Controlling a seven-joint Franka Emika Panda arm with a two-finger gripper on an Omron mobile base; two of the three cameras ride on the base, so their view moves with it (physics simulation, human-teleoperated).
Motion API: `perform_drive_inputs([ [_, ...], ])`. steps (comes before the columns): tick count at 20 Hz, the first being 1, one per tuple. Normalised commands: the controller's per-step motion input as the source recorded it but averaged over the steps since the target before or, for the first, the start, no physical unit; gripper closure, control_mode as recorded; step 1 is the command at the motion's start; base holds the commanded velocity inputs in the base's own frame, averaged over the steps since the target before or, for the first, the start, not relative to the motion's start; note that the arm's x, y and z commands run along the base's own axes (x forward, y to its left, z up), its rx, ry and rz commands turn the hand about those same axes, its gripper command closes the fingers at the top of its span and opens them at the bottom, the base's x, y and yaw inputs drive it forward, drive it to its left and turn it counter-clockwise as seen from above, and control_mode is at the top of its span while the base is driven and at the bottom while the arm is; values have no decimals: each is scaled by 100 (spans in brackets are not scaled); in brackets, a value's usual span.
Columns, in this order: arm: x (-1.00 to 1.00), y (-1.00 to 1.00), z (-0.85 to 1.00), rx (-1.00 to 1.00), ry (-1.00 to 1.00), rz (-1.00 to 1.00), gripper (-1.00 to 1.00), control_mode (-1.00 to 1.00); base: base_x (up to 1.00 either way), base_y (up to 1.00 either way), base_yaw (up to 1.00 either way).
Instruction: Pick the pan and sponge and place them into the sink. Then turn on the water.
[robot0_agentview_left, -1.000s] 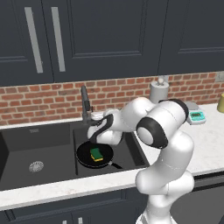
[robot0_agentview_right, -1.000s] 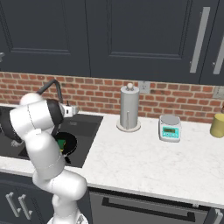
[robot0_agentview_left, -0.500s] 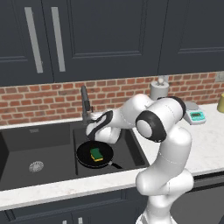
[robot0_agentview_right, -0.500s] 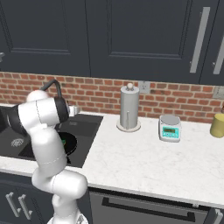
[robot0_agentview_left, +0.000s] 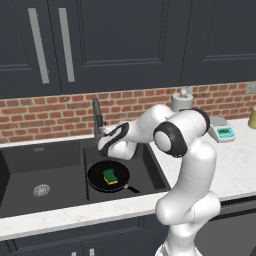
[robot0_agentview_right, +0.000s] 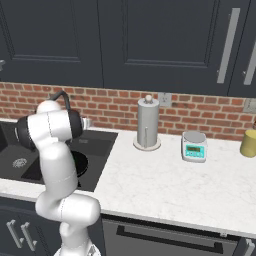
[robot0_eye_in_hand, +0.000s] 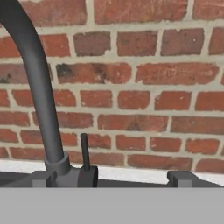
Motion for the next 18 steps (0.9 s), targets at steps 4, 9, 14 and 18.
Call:
perform_drive_inputs([
  [4, 15, 0, -14, 0, -7, 0, -100, -100, 0, 0, 0],
  [9, 15, 0, -14, 0, -6, 0, -100, -100, 0, 0, 0],
  [14, 9, 0, -19, 0, -6, 0, -100, -100, 0, 0, 0],
  [18, 1, 0, -25, 0, -9, 0, -100, -100, 0, 0, 0],
])
